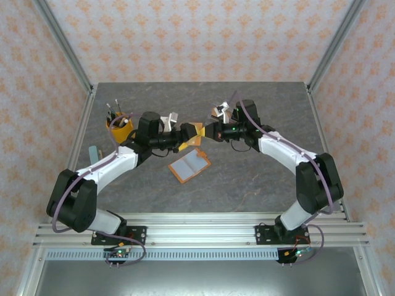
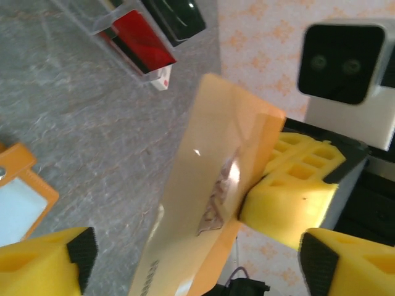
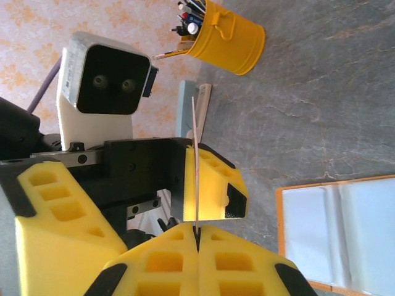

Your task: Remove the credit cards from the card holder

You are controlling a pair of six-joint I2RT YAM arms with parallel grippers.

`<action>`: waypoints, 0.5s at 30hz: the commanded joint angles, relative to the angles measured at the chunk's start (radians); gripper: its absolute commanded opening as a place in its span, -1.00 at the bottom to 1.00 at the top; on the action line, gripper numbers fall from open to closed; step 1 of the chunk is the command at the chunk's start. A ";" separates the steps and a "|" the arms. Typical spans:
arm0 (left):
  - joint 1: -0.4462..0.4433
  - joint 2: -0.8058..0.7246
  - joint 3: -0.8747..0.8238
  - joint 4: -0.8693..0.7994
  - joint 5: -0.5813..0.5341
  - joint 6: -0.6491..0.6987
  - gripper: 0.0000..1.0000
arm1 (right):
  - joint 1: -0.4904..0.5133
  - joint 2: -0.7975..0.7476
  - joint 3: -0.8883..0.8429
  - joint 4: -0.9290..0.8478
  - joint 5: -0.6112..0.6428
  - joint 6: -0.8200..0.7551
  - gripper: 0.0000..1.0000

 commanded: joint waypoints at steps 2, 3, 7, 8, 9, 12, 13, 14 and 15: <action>0.005 0.001 0.033 0.145 0.040 -0.040 0.38 | -0.029 0.014 0.032 0.062 -0.080 0.025 -1.00; 0.005 -0.002 0.031 0.156 0.037 -0.044 0.26 | -0.036 0.017 0.032 0.072 -0.088 0.034 -1.00; 0.005 -0.002 0.021 0.197 0.017 -0.063 -0.14 | -0.049 0.014 0.027 0.089 -0.110 0.055 -1.00; 0.005 0.002 0.015 0.221 0.013 -0.078 -0.24 | -0.050 0.013 0.027 0.091 -0.112 0.058 -1.00; 0.005 0.006 0.010 0.248 0.011 -0.088 -0.34 | -0.049 0.013 0.027 0.095 -0.115 0.064 -1.00; -0.001 0.018 -0.003 0.327 0.021 -0.109 -0.64 | -0.049 0.016 0.026 0.130 -0.118 0.097 -1.00; -0.004 0.022 -0.006 0.347 0.021 -0.113 -0.74 | -0.050 0.015 0.021 0.167 -0.116 0.126 -1.00; -0.007 0.025 -0.007 0.358 0.019 -0.116 -0.84 | -0.050 0.015 0.014 0.209 -0.114 0.165 -1.00; -0.010 0.026 -0.007 0.364 0.017 -0.117 -0.89 | -0.050 0.014 0.008 0.246 -0.108 0.200 -0.91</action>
